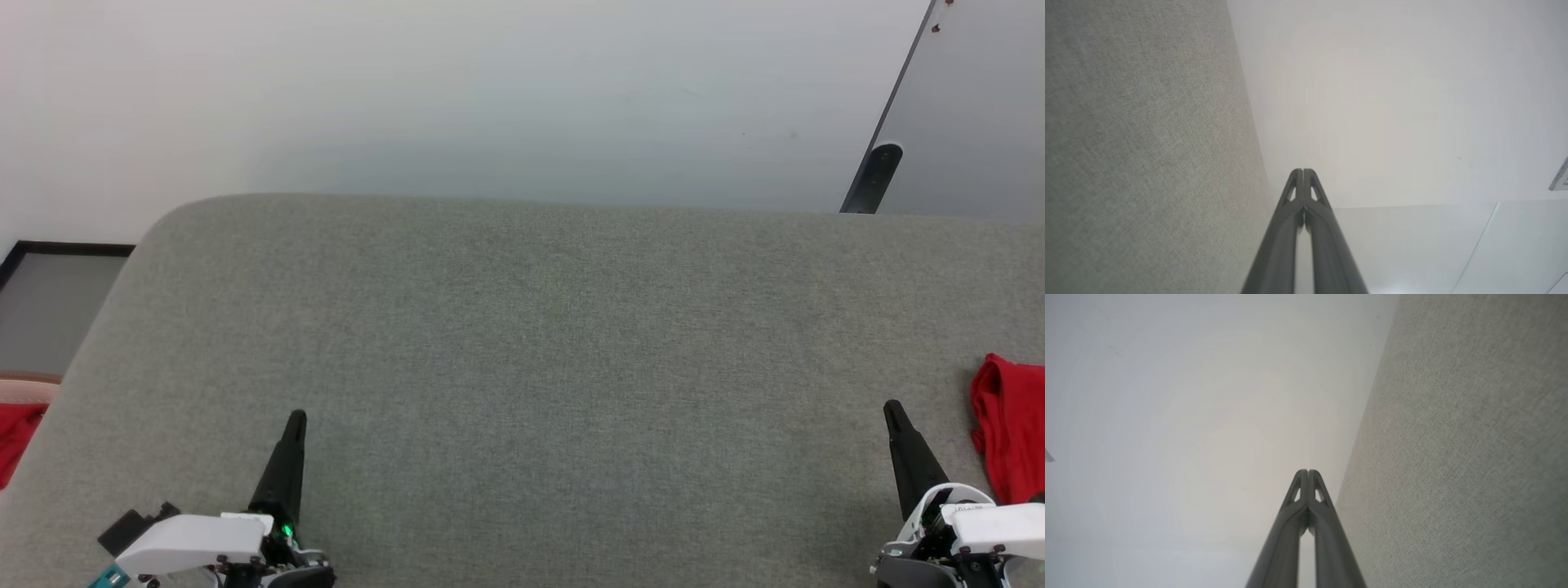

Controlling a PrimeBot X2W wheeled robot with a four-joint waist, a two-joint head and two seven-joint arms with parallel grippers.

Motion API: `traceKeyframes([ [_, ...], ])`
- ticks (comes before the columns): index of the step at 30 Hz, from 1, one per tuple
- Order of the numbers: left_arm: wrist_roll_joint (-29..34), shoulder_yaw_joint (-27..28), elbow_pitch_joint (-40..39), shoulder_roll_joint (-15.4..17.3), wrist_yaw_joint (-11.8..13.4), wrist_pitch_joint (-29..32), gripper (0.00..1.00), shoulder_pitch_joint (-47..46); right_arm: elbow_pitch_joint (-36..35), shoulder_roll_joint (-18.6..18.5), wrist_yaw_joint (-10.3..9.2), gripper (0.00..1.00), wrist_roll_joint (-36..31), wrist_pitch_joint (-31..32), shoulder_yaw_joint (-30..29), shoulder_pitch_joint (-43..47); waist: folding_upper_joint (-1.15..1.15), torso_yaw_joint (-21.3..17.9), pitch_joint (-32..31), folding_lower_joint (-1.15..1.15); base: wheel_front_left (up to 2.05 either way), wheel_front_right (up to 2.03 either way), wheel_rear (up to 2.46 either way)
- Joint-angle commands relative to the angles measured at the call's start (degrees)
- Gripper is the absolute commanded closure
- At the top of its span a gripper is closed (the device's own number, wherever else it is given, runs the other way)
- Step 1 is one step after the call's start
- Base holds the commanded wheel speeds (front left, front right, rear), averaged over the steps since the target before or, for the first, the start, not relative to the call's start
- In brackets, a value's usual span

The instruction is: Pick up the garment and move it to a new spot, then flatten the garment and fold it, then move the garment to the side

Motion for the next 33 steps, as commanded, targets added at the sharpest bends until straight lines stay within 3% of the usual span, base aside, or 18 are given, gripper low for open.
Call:
traceKeyframes([
  [1, -0.9, 0.2, 0.1, -0.2, -0.3, 0.2, 1.0, -0.6, 0.2, 0.2, 0.03, 1.0, 0.9, 0.1, 0.2, -0.7, 0.0, 0.0, 0.0, 0.0, 0.0, 0.0, 0.0],
  [12, -4.5, 0.7, 0.4, -0.7, -0.6, 1.3, 1.0, -1.3, 1.2, 0.6, 0.02, 1.0, 4.7, 0.2, 0.4, -1.6, 0.0, 0.2, 0.0, 0.0, 0.0, 0.0, 0.0],
  [33, -4.4, 0.7, 0.3, -0.6, -0.6, 1.3, 1.0, -1.2, 1.1, 0.5, 0.02, 1.0, 4.5, 0.1, 0.4, -1.2, 0.0, 0.2, 0.0, 0.0, 0.0, 0.0, 0.0],
])
